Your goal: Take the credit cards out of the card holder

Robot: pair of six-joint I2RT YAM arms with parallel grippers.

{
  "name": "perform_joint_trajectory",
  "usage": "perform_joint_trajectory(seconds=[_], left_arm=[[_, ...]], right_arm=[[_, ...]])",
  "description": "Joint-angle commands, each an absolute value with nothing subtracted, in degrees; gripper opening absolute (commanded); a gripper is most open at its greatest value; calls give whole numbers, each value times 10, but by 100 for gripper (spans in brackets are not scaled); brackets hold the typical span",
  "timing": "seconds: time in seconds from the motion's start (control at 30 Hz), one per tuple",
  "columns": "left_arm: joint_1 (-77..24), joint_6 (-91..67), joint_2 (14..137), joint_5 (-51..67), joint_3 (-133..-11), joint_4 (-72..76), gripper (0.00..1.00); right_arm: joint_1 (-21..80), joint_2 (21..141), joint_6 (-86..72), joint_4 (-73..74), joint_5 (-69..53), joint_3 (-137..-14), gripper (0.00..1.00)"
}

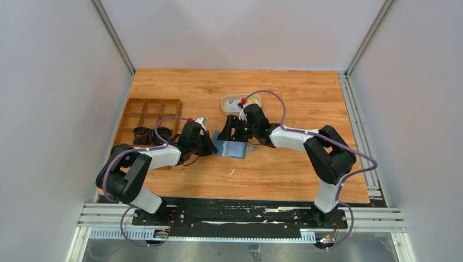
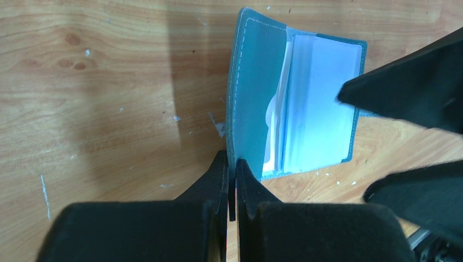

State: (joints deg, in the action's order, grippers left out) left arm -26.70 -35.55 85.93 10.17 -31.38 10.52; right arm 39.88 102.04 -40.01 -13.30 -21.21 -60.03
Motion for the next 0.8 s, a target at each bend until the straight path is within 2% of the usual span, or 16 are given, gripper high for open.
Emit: perform_joint_trajectory(seconds=[0.0,0.2,0.53,0.77], left_arm=[[-263,-341,906,48,-292,57,0],[-263,-335,954,38,-304,45,0],[-263,-335,978,35,-290,61,0],[-263,-333,983,38,-285,67,0]], right_arm=[[399,1050,-476,-238,-278,-582,76],[399,1081,-505,-283,-292,-569,75],[388,1073,-490,-282,-231,-526,76],[375,1118,-482,-296,-219,-561,76]])
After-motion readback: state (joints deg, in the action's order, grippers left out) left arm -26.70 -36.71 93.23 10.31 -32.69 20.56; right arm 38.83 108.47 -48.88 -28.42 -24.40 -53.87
